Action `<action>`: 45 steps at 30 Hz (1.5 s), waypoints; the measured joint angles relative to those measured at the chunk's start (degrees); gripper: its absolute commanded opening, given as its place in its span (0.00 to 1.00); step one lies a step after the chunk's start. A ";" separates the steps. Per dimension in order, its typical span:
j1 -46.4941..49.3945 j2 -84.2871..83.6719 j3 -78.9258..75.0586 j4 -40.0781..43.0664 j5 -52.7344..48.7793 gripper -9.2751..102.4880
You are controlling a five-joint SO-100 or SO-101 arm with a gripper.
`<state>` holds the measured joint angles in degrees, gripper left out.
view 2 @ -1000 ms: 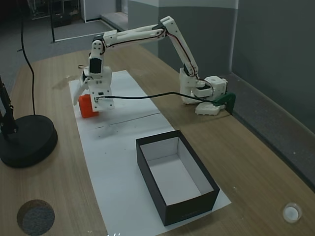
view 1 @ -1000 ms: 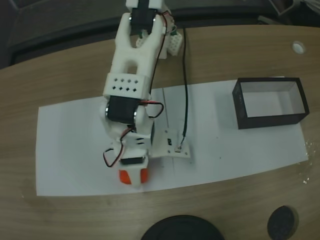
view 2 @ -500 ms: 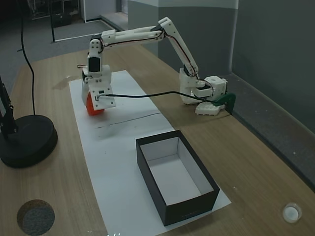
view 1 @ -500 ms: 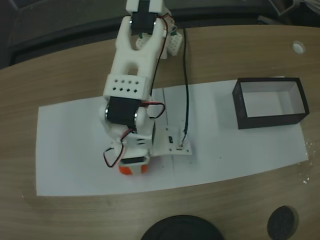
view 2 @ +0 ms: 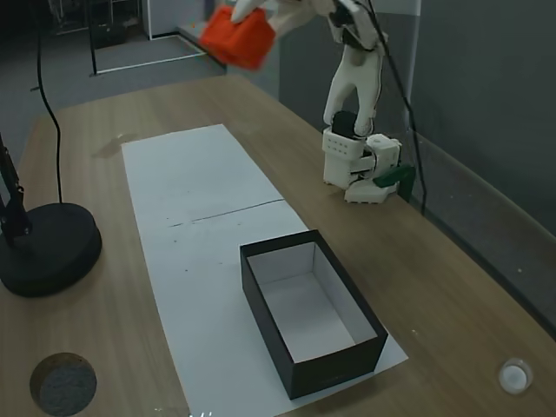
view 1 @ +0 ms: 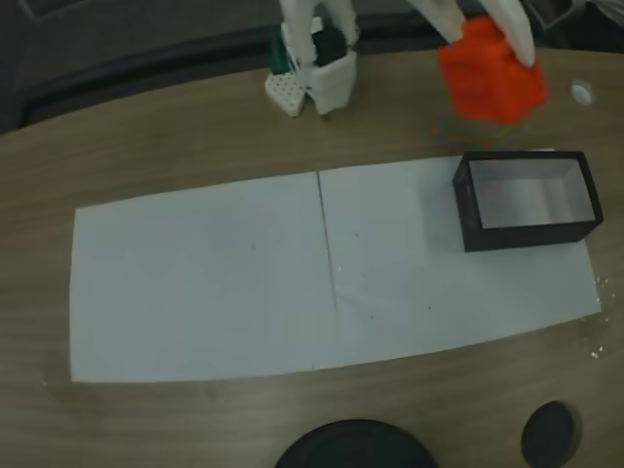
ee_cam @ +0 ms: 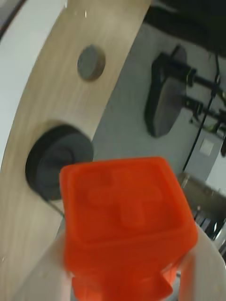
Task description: Grab a orange square and put it in the box.
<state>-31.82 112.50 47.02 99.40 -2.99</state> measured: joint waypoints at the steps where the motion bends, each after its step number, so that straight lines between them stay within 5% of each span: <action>1: -4.22 0.88 2.46 0.00 0.79 0.11; 10: -25.49 1.76 24.26 -0.97 -0.62 0.11; 33: -21.36 -19.51 25.14 -25.49 -1.05 0.11; 45: -17.58 -24.87 25.40 -25.93 0.70 0.11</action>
<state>-49.39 87.63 72.42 73.48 -2.29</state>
